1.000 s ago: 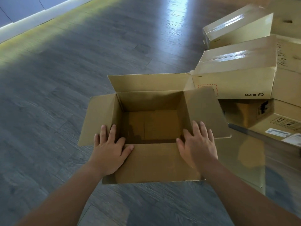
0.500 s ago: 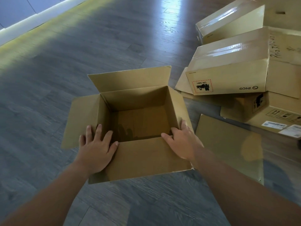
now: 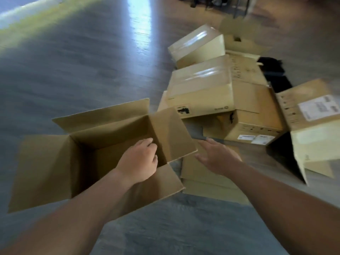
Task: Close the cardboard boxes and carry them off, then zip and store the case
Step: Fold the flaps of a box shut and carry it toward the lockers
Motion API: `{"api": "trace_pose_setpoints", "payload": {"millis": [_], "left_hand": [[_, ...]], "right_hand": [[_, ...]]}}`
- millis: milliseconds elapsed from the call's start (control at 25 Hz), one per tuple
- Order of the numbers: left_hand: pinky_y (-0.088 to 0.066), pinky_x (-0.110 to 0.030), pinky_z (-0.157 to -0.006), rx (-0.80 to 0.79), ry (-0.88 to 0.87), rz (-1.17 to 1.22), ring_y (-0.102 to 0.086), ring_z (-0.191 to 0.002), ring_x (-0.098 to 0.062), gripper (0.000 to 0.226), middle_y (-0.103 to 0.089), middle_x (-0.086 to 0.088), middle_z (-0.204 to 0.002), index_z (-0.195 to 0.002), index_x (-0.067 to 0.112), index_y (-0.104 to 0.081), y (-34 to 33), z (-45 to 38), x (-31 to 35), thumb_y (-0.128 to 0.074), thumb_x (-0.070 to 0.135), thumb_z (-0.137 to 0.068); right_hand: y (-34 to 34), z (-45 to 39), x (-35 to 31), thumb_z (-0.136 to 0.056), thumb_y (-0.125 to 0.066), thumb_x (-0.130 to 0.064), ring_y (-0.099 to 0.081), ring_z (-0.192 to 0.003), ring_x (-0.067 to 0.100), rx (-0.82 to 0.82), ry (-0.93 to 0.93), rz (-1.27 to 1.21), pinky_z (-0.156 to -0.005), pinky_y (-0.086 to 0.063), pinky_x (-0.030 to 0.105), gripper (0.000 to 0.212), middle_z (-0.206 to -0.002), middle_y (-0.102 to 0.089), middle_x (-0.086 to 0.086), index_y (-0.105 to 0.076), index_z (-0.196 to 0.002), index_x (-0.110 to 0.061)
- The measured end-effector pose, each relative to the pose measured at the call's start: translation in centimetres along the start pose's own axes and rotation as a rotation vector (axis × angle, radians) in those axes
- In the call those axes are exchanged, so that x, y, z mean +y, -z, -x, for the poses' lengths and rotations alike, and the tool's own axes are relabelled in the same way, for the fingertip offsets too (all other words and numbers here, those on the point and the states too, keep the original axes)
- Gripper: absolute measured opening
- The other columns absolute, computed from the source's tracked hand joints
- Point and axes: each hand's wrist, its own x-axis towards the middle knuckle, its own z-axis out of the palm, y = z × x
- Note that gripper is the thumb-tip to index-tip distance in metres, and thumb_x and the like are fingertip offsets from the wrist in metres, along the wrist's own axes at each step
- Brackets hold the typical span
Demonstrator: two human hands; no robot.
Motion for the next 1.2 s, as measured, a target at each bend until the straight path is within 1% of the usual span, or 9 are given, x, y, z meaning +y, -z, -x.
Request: {"api": "trace_pose_setpoints", "payload": {"millis": [200,280,400,600,720,800,880,960,1200], "left_hand": [[-0.059,-0.030,-0.071,-0.110,-0.202,0.119,-0.066,-0.090,-0.021,0.014,-0.065,-0.007,-0.109,-0.096,0.009,-0.065,-3.4,-5.4,10.5,-0.053,0.018,-0.095],[-0.047,-0.021,-0.052,-0.195,-0.218,0.098,-0.062,-0.069,-0.018,0.019,-0.059,-0.002,-0.087,-0.077,0.017,-0.053,-6.0,-6.6,13.1,-0.053,0.019,-0.096],[-0.030,-0.022,-0.044,-0.348,-0.084,0.081,-0.054,-0.058,-0.015,0.027,-0.051,0.002,-0.072,-0.071,0.018,-0.044,-10.0,-7.9,15.4,-0.052,0.022,-0.096],[-0.039,-0.031,-0.055,-0.544,0.295,0.076,-0.057,-0.075,-0.021,0.018,-0.058,-0.005,-0.086,-0.078,0.016,-0.045,-15.3,-9.0,15.4,-0.051,0.023,-0.094],[-0.047,-0.036,-0.077,-0.600,0.436,0.048,-0.053,-0.103,-0.030,0.009,-0.051,-0.014,-0.124,-0.091,0.014,-0.053,-18.0,-9.8,14.5,-0.049,0.022,-0.090],[-0.047,-0.044,-0.097,-0.601,0.507,0.056,-0.046,-0.122,-0.037,0.031,-0.036,-0.019,-0.144,-0.114,0.006,-0.057,-19.6,-10.3,13.8,-0.049,0.021,-0.089],[-0.047,-0.050,-0.101,-0.594,0.566,0.102,-0.049,-0.124,-0.039,0.045,-0.043,-0.022,-0.142,-0.125,-0.002,-0.053,-20.8,-10.4,13.5,-0.049,0.022,-0.087],[-0.051,-0.049,-0.096,-0.558,0.584,0.133,-0.055,-0.116,-0.038,0.045,-0.053,-0.022,-0.131,-0.123,-0.002,-0.054,-21.4,-10.2,13.6,-0.051,0.025,-0.088],[-0.050,-0.038,-0.087,-0.398,0.599,0.127,-0.055,-0.103,-0.033,0.031,-0.053,-0.014,-0.115,-0.109,0.008,-0.057,-21.9,-7.1,14.3,-0.056,0.029,-0.087]], "right_hand": [[1.2,2.3,9.8,-0.092,-0.049,-0.064,-0.054,-0.126,0.027,-0.077,-0.151,0.133,-0.096,-0.051,0.050,0.063,-0.147,-0.045,-0.001,-0.047,-0.143,-0.028],[0.1,2.3,12.4,-0.091,-0.053,-0.061,-0.054,-0.126,0.027,-0.110,-0.177,0.121,-0.095,-0.051,0.049,0.062,-0.146,-0.046,0.000,-0.046,-0.143,-0.028],[-2.2,1.6,16.2,-0.094,-0.052,-0.056,-0.057,-0.120,0.030,-0.179,-0.166,0.125,-0.090,-0.052,0.047,0.057,-0.138,-0.051,0.005,-0.046,-0.141,-0.024],[-7.5,0.6,19.6,-0.094,-0.052,-0.056,-0.060,-0.108,0.028,-0.271,-0.184,0.018,-0.084,-0.055,0.045,0.051,-0.122,-0.054,0.005,-0.047,-0.132,-0.023],[-10.7,-0.2,20.8,-0.090,-0.055,-0.043,-0.059,-0.095,0.019,-0.217,-0.286,-0.230,-0.071,-0.053,0.034,0.048,-0.111,-0.060,-0.002,-0.048,-0.137,-0.032],[-12.5,-0.4,20.8,-0.089,-0.055,-0.039,-0.054,-0.111,0.025,-0.171,-0.349,-0.317,-0.080,-0.052,0.037,0.055,-0.127,-0.057,0.002,-0.046,-0.143,-0.033],[-13.8,-0.5,20.7,-0.089,-0.056,-0.037,-0.046,-0.122,0.032,-0.105,-0.408,-0.316,-0.090,-0.051,0.043,0.055,-0.134,-0.052,0.006,-0.048,-0.141,-0.025],[-14.3,-0.4,20.3,-0.088,-0.055,-0.033,-0.044,-0.123,0.035,-0.062,-0.459,-0.340,-0.094,-0.048,0.046,0.051,-0.133,-0.050,0.008,-0.050,-0.136,-0.019],[-14.9,2.4,19.8,-0.085,-0.051,-0.030,-0.054,-0.098,0.031,-0.011,-0.473,-0.345,-0.085,-0.051,0.043,0.022,-0.103,-0.060,0.004,-0.061,-0.100,-0.016]]}}
